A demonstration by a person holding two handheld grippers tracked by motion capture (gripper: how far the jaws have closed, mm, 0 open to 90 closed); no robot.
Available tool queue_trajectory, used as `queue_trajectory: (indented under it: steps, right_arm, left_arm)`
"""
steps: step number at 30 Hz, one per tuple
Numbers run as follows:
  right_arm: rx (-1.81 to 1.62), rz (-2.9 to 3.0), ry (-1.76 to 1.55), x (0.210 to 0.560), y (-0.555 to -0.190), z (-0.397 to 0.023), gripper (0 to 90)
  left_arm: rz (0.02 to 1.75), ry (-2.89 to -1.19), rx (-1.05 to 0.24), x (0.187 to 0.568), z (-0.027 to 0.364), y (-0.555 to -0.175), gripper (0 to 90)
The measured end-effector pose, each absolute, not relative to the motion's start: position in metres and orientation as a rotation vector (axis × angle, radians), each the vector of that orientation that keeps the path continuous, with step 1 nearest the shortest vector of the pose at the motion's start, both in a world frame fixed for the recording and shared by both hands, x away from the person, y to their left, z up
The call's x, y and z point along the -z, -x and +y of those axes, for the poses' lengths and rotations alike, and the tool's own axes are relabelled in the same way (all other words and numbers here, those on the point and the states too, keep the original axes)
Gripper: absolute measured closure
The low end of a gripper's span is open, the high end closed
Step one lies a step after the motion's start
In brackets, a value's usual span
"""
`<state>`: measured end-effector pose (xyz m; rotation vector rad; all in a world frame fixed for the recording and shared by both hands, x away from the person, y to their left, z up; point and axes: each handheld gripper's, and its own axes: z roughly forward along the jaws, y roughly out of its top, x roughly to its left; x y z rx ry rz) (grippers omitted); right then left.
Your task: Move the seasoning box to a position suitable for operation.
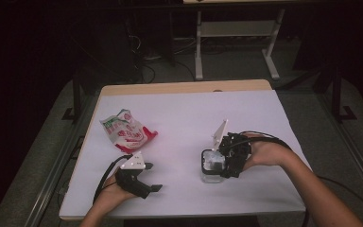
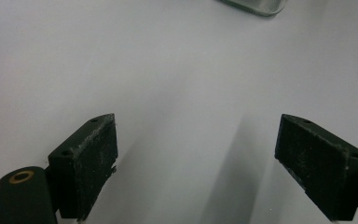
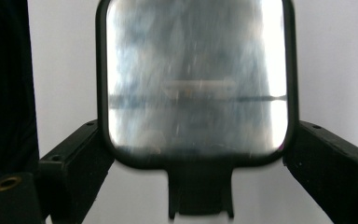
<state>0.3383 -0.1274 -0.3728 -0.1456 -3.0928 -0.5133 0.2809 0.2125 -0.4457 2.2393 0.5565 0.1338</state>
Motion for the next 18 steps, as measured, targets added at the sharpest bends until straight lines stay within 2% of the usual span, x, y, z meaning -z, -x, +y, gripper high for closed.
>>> queue_trajectory:
  steps: [13, 14, 18]
  right_arm:
    - [0.645, -3.066, 0.312, 0.378, -0.333, -0.172, 8.9]
    - [0.673, -3.056, 0.338, 0.378, -0.332, -0.179, 12.0]
    - [0.738, -3.046, 0.385, 0.380, -0.331, -0.191, 14.4]
  left_arm:
    - [0.554, -2.243, -0.138, 0.446, 0.212, -0.281, 12.7]
    - [0.554, -2.243, -0.138, 0.446, 0.212, -0.281, 12.7]
    - [0.555, -2.243, -0.137, 0.446, 0.212, -0.281, 12.7]
